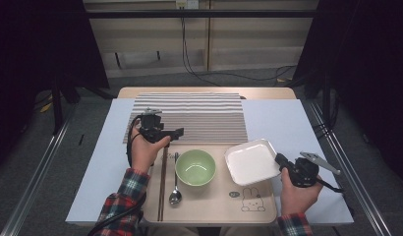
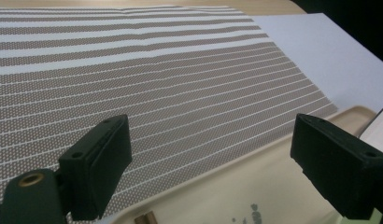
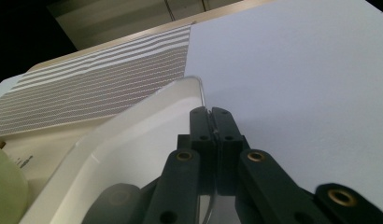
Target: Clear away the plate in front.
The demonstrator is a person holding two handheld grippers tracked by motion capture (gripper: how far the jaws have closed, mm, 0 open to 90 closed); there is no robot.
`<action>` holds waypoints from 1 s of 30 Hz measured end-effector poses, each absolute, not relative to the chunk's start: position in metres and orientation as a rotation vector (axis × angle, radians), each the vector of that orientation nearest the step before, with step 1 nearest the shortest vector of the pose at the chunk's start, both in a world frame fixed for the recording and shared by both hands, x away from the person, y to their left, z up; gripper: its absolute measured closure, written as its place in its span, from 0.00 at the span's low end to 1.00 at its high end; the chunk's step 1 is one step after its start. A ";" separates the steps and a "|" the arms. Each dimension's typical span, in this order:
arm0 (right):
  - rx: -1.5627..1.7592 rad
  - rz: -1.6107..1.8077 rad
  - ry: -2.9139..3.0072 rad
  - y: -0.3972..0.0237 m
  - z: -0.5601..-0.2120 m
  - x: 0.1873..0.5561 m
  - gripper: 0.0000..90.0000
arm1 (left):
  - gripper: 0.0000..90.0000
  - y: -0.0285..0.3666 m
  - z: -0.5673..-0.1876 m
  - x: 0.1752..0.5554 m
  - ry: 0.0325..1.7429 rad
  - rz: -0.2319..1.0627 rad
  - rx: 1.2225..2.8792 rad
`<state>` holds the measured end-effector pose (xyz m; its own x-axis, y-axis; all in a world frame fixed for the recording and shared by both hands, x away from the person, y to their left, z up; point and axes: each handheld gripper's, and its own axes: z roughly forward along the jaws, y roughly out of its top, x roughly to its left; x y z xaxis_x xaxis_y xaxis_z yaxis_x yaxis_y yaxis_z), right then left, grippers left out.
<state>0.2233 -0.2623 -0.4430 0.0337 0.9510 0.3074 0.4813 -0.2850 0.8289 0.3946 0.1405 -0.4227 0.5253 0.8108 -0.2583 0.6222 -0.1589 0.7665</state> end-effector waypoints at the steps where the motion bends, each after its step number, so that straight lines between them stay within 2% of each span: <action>1: 1.813 1.196 1.441 -0.261 -0.443 0.222 0.99 | 0.14 0.142 -0.424 0.394 1.183 0.272 1.876; 30: 1.800 1.184 1.496 -0.246 -0.459 0.199 1.00 | 0.16 0.151 -0.433 0.390 1.210 0.282 1.865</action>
<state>0.1993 -0.2458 -0.4593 0.0115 0.9549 0.2966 0.5076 -0.2611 0.8211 0.3899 0.1509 -0.4328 0.5013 0.8274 -0.2533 0.6299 -0.1482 0.7624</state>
